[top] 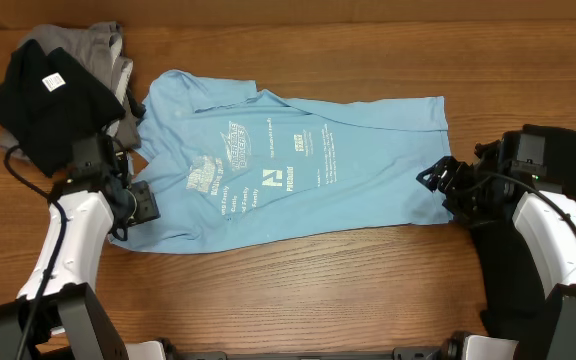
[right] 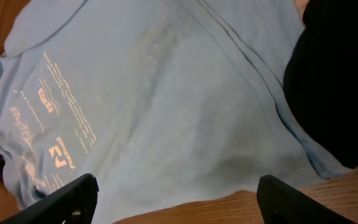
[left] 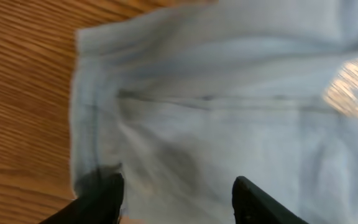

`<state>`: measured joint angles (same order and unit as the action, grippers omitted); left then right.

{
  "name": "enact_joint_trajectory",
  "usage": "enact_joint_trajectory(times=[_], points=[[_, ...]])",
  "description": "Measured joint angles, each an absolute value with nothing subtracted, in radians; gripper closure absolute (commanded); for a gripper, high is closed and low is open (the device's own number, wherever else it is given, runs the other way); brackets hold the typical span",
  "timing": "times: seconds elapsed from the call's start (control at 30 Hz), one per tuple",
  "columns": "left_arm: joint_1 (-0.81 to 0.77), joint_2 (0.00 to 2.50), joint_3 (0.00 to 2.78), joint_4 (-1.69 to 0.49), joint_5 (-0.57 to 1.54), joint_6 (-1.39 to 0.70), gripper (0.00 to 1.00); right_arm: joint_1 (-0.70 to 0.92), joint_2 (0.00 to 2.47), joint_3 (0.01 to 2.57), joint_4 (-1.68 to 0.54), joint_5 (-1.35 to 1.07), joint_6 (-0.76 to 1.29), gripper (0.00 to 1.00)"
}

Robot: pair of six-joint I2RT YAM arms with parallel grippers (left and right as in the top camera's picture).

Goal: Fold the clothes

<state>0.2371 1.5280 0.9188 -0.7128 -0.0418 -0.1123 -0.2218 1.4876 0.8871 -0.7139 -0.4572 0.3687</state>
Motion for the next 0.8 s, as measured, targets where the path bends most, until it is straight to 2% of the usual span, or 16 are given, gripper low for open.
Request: enact_joint_trajectory(times=[0.13, 0.67, 0.8], points=[[0.237, 1.528, 0.893, -0.628, -0.082, -0.149, 0.53, -0.222, 1.488, 0.887, -0.726, -0.457, 0.369, 0.15], [0.237, 1.528, 0.785, -0.545, -0.101, -0.159, 0.58, -0.222, 1.488, 0.887, -0.744, -0.457, 0.369, 0.16], [0.237, 1.528, 0.755, -0.527, -0.102, -0.159, 0.63, -0.221, 1.488, 0.887, -0.744, -0.457, 0.369, 0.16]])
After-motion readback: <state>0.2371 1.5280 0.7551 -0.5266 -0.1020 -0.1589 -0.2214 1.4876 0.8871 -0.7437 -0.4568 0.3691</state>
